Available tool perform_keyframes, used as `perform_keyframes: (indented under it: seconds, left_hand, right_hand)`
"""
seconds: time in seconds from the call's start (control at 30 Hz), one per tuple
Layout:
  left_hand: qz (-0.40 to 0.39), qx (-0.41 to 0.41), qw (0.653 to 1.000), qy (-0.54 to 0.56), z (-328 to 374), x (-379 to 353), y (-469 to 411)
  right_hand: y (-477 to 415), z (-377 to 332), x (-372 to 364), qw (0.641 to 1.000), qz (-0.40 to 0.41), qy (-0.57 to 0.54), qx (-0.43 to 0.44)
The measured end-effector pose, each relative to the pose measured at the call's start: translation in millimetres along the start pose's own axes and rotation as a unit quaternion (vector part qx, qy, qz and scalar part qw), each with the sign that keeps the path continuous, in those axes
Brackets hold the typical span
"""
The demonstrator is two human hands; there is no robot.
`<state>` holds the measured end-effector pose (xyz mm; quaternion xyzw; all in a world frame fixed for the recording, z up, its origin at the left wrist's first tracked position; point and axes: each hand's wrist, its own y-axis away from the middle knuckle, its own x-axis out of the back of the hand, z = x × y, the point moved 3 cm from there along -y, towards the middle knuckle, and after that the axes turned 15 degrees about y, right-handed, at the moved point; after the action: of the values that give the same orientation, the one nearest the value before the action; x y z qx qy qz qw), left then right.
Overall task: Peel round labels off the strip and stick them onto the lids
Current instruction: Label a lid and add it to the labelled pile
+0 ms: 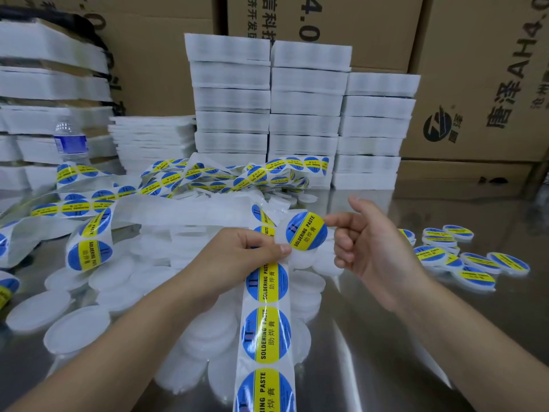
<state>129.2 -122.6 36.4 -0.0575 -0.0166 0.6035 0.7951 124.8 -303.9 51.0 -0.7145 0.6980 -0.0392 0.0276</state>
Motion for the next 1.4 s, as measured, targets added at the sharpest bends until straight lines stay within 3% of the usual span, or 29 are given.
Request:
perform_keyframes:
  seconds: [1.4]
  left_hand:
    - [-0.015, 0.006, 1.0, 0.012, 0.0, -0.2, -1.4]
  right_hand:
    - [-0.8, 4.3, -2.2, 0.999, -0.026, 0.038, -0.016]
